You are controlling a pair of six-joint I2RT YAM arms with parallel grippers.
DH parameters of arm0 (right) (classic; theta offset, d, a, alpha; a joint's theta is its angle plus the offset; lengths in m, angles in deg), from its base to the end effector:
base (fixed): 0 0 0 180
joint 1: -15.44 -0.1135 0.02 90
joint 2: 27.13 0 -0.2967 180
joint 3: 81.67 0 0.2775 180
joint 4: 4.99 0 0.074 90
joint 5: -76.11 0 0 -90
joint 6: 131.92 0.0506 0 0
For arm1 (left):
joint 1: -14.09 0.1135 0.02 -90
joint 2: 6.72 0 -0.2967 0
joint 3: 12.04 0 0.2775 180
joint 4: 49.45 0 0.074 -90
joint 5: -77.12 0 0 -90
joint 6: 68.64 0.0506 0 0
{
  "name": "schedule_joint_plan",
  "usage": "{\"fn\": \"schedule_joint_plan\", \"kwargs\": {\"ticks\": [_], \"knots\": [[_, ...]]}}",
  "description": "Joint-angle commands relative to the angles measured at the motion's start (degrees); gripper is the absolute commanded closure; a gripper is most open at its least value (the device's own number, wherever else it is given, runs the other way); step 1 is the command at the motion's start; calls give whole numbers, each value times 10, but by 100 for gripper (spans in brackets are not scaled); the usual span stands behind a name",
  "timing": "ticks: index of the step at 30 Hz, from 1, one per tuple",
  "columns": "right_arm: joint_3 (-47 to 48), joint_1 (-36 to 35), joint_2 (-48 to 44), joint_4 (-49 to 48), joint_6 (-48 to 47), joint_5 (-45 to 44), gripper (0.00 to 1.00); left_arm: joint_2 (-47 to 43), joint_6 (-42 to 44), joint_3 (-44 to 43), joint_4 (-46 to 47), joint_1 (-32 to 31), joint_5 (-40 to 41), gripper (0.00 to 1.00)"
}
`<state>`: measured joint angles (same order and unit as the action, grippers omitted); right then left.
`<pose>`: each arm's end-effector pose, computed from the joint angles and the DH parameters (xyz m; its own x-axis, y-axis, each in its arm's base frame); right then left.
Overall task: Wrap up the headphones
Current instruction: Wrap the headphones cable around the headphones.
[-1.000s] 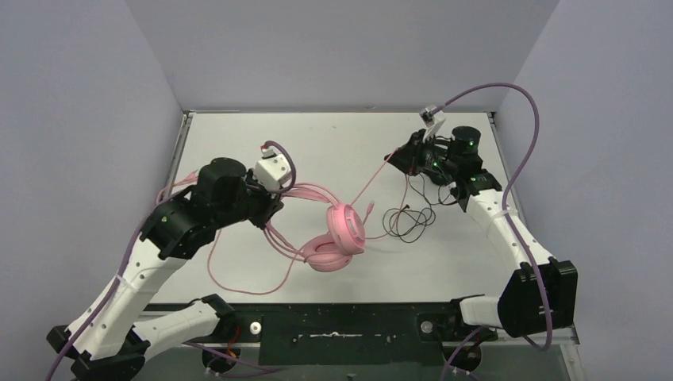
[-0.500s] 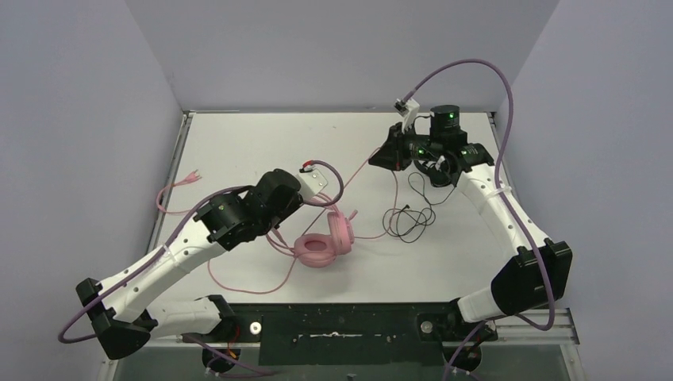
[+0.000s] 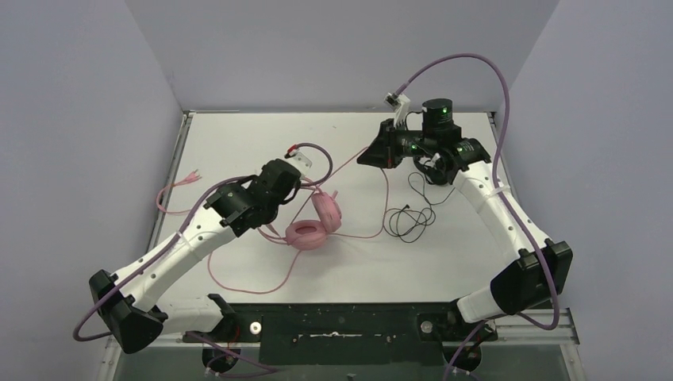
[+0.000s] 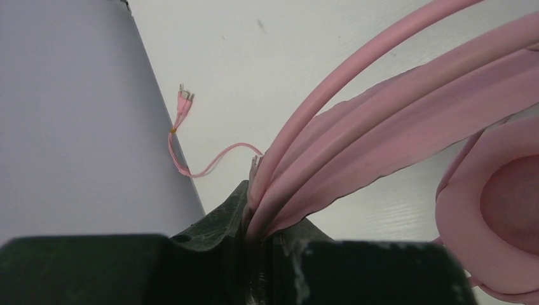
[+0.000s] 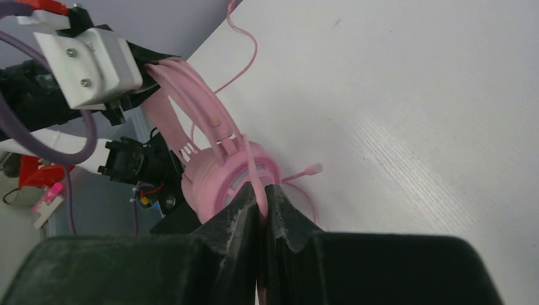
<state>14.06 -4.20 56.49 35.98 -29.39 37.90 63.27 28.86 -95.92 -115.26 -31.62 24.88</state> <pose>0.3168 0.1553 0.4158 -0.6295 -0.0822 -0.7727 -0.7370 0.3781 0.5602 0.2025 -0.1632 0.3692 -0.5055 0.6660 -0.5486 0.3713 0.7418 0.5584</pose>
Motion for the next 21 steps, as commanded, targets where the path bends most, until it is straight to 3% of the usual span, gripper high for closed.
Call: {"fn": "schedule_joint_plan", "kwargs": {"ticks": [1,8,14,21], "knots": [[30,-20,-45,-90,68,16,100,18,-32,-31,-35,18,38,100],[-19,-85,-59,-187,167,-22,100,77,-154,-95,-81,87,40,100],[-61,-170,-76,-261,222,-90,100,104,-201,-142,-64,131,6,100],[-133,-271,-79,-321,174,-259,100,139,-247,-248,-57,174,-67,100]]}}
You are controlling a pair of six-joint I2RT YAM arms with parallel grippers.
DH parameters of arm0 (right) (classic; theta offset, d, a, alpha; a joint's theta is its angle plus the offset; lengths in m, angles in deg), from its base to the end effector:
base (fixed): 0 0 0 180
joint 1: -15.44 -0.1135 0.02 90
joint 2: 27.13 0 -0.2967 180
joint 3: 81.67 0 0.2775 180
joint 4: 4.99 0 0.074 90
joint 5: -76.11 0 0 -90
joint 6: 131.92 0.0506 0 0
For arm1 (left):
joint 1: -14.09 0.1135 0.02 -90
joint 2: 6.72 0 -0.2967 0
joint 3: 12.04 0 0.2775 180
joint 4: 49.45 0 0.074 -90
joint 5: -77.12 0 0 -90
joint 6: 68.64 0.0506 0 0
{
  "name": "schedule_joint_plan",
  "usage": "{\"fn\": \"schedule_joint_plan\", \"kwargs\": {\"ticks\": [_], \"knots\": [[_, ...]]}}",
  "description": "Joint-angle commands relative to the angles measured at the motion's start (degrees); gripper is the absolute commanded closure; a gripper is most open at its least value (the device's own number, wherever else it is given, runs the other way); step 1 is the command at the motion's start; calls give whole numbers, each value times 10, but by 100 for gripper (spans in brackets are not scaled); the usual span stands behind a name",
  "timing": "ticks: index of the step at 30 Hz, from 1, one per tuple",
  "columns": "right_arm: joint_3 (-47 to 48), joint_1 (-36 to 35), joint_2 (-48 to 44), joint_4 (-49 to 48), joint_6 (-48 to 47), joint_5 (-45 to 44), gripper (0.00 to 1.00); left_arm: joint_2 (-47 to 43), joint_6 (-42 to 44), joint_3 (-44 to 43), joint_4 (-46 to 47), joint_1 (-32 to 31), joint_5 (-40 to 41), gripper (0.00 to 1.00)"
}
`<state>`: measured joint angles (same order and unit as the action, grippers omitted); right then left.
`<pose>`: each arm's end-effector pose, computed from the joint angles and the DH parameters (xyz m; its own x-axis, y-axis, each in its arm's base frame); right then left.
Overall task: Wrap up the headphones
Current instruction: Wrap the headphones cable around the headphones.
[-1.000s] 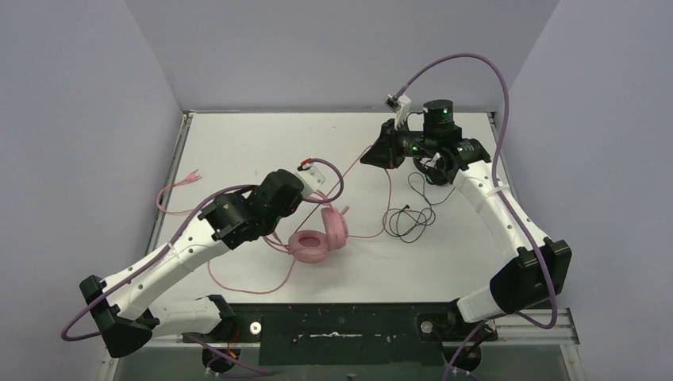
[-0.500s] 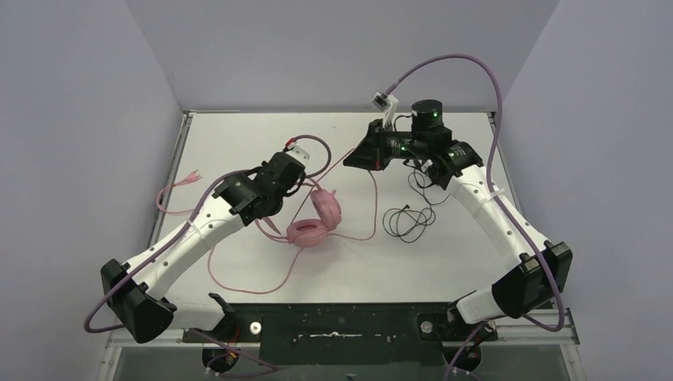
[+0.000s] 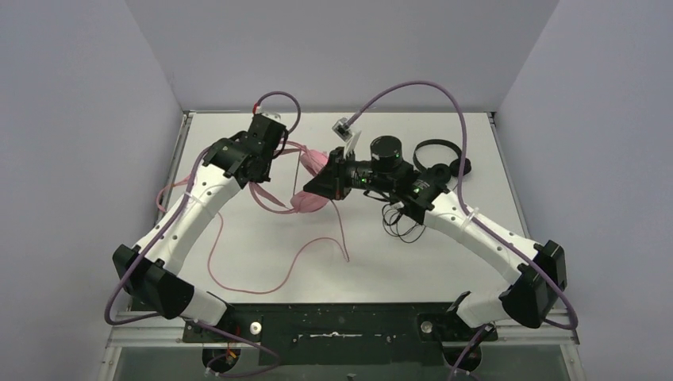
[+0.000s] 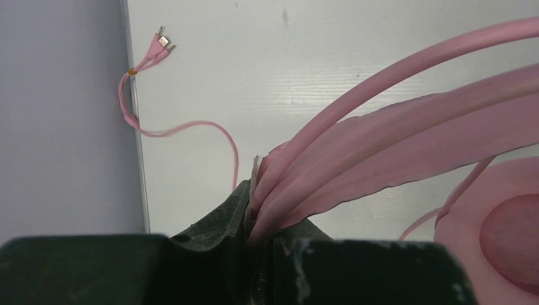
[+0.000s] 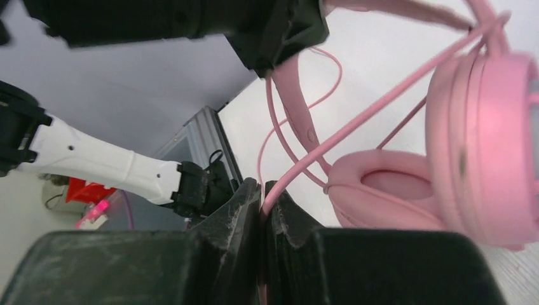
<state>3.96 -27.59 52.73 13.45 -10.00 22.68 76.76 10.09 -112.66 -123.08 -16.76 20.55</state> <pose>0.2394 0.2648 0.4083 -0.6505 -0.0264 -0.7590 -0.7411 0.2408 0.6268 0.2853 -0.1379 0.3932 -0.7346 0.2488 -0.6312 0.0237 0.9392 0.3426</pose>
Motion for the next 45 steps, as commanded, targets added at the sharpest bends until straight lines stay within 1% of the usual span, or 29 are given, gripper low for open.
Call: {"fn": "schedule_joint_plan", "kwargs": {"ticks": [1,3,6,10,22,27,31,34,43,45], "knots": [[-49,-47,-47,-108,-26,-135,100,4,-60,-94,24,26,-25,100],[-78,-65,-51,-136,-36,-176,100,0,-65,-116,33,28,-31,100],[-112,-89,-54,-185,-51,-216,100,-1,-71,-150,40,32,-47,100],[-129,-115,-55,-195,-87,-252,100,5,-74,-194,34,33,-54,100],[-193,-146,-72,-252,-78,-258,100,12,-74,-255,33,35,-63,100],[-217,-152,-77,-282,-67,-248,100,9,-76,-255,37,35,-73,100],[-221,-154,-78,-286,-61,-233,100,3,-75,-249,39,35,-75,100],[-227,-154,-79,-297,-52,-217,98,-3,-74,-240,46,35,-78,100],[-228,-151,-96,-299,-15,-186,95,-41,-67,-171,102,35,-86,100],[-221,-145,-98,-284,-7,-179,95,-52,-64,-157,114,35,-85,100]]}}
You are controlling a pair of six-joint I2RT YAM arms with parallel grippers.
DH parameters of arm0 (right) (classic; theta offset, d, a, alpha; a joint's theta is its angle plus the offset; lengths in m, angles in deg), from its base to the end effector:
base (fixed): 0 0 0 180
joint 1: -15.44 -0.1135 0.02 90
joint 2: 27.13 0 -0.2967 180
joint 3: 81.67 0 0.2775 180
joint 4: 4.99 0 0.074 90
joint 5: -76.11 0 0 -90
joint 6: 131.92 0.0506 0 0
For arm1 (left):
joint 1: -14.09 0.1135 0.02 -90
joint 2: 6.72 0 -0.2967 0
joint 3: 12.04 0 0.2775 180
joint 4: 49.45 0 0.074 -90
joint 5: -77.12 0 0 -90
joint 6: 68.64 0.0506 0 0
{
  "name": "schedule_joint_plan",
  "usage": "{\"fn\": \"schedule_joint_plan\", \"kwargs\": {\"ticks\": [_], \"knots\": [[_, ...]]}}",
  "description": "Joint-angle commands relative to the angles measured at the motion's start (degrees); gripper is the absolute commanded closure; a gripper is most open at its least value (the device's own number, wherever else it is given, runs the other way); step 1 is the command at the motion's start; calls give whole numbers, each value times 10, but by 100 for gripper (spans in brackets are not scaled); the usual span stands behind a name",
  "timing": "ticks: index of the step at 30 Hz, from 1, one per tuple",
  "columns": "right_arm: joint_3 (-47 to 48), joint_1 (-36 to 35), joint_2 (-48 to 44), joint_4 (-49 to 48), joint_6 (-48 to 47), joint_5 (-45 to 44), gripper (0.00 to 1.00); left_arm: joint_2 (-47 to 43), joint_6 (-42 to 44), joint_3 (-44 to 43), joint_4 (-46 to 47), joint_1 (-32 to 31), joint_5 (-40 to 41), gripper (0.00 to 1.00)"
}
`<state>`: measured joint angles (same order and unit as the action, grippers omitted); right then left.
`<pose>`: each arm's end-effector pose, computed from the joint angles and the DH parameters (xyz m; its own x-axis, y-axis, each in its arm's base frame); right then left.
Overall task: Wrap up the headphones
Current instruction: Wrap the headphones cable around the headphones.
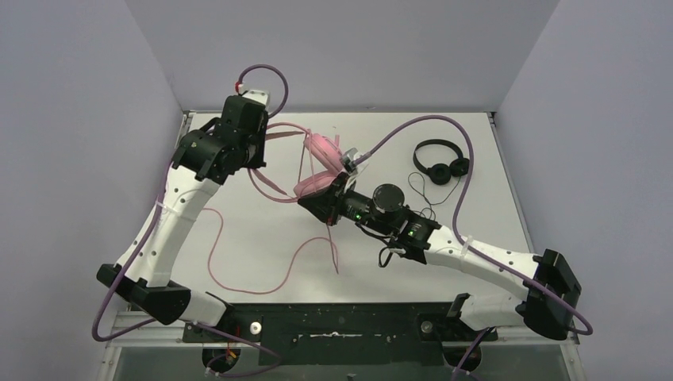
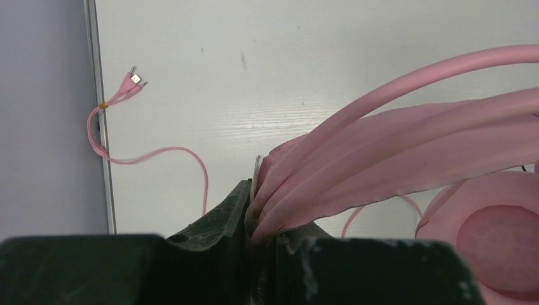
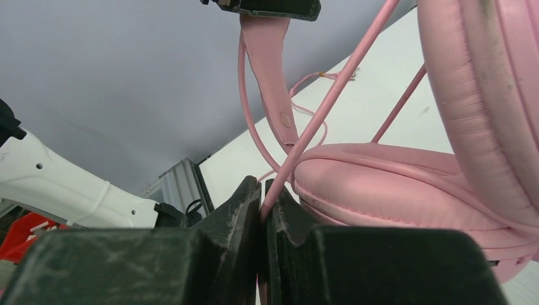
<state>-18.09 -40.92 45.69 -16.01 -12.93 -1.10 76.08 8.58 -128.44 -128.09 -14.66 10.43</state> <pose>0.1732 0.2806 0.3562 -0.4378 0.1952 -0.8776 -0.8257 0.2989 0.4784 0.2718 -0.1263 0.4762 -0.6485 0.1241 -0.7510 0.0545 0.9917 0.1168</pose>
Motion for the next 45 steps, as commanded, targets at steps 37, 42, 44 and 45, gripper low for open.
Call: {"fn": "schedule_joint_plan", "kwargs": {"ticks": [37,42,44,45], "knots": [[-175,2,108,-298,-215,-18,32,-58,-110,-80,137,43,-68,100],[-201,3,130,-368,-211,-7,50,-49,-120,-113,123,50,-100,100],[-191,5,153,-381,-212,-3,63,-52,-127,-119,123,51,-120,100],[-187,8,165,-394,-212,2,72,-55,-129,-121,124,51,-133,100]]}}
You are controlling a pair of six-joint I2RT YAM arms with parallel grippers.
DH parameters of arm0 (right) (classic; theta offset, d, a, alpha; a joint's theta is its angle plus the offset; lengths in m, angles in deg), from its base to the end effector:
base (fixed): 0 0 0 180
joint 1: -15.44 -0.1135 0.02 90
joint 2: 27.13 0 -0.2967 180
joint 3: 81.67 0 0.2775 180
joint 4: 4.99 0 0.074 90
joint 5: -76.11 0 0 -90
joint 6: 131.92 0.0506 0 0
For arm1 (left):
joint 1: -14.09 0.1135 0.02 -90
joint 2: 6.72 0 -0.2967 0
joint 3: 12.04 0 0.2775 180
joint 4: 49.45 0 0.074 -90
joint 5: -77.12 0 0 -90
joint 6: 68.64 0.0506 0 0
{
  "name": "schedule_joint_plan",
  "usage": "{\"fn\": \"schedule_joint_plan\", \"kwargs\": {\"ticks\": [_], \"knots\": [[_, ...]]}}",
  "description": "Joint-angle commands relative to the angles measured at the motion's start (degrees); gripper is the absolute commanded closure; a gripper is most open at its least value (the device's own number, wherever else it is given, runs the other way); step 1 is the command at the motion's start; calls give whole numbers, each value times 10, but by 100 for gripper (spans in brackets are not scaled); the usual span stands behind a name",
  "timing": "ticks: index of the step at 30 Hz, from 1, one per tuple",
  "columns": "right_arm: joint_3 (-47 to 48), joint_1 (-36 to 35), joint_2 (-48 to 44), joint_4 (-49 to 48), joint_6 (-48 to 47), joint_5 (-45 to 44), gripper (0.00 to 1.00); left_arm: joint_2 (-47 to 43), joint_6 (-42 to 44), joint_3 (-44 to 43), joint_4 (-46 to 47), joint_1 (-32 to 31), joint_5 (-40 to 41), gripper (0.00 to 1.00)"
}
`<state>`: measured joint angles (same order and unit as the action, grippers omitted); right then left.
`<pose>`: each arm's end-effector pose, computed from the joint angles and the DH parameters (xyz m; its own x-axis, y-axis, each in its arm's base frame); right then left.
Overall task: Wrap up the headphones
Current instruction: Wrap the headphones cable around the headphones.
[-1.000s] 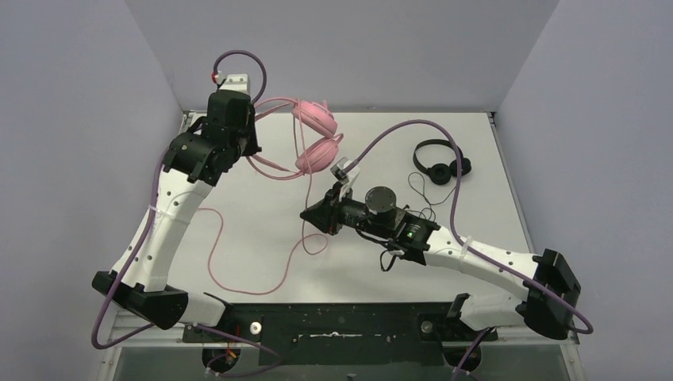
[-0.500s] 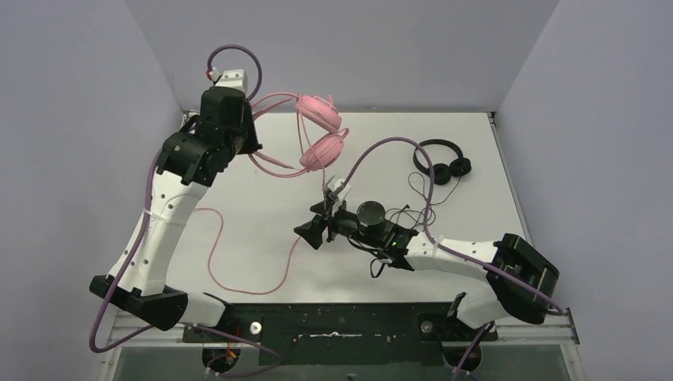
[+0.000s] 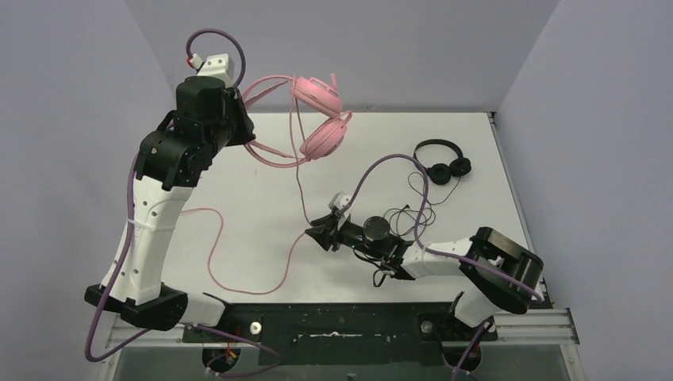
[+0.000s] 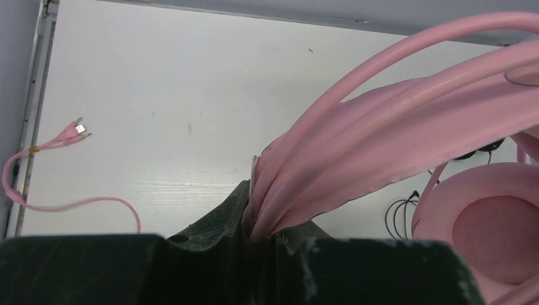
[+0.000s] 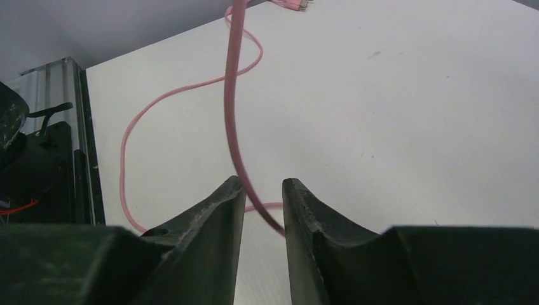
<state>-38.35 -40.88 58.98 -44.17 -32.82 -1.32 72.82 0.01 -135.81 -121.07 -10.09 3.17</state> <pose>0.1720 0.2779 0.2132 -0.1820 0.0053 -0.9833 -0.9154 0.3643 0.1714 0.2556 -0.0994 0.5424 -0.4527 -0.1803 -0.8733 0.0053 0.9788 -0.2048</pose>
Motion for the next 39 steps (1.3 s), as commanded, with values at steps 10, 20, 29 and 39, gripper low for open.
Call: {"fn": "schedule_joint_plan", "kwargs": {"ticks": [10,20,29,39], "knots": [[-32,46,57,-162,52,51,100,-22,-15,-120,5,22,-81,100],[-91,39,18,-134,58,51,100,-8,-12,-133,-9,59,-181,100],[9,187,11,-59,101,213,100,-106,-130,186,366,113,-733,100],[114,289,-138,351,-106,334,100,-202,337,266,-24,-50,-539,100]]}}
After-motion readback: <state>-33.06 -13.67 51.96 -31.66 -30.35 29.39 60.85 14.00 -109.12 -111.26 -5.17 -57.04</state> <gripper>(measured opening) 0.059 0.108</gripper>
